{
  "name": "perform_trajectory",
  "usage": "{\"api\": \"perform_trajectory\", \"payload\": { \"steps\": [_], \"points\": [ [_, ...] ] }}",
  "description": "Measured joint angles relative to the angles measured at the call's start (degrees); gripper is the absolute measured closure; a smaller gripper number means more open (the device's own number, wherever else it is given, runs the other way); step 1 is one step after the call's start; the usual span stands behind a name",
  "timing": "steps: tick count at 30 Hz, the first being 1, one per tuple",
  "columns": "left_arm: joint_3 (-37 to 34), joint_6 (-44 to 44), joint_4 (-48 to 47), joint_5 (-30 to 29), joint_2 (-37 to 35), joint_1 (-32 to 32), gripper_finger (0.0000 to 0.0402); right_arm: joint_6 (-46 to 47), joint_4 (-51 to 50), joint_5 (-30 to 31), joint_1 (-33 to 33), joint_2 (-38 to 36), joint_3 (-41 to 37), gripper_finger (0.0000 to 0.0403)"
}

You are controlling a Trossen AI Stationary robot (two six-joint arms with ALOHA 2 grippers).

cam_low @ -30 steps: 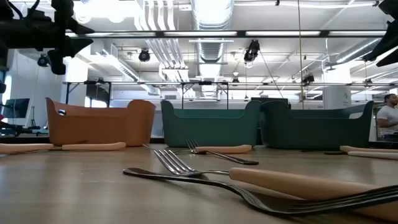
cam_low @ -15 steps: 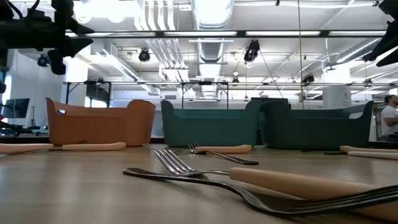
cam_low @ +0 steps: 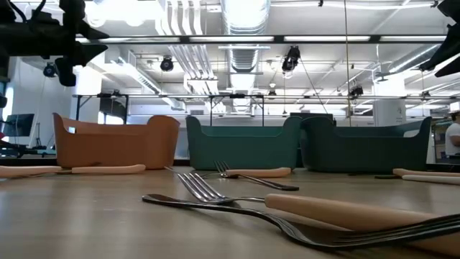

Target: Sort silverware by color (type)

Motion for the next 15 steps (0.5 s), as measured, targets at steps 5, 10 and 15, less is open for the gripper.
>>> {"api": "perform_trajectory", "payload": {
  "steps": [5,10,15],
  "points": [
    [-0.01,-0.01,0.01,0.02,-0.01,-0.02,0.0294,0.01,0.00,0.00,-0.02,-0.02,-0.01,0.0268],
    [-0.01,0.00,0.01,0.02,0.00,0.00,0.0294,-0.01,0.02,0.00,0.01,-0.02,-0.01,0.0268],
    [0.01,-0.01,-0.01,0.00,0.00,-0.01,0.0294,-0.01,0.53,0.02,0.00,-0.01,-0.01,0.0268]
  ]
}}
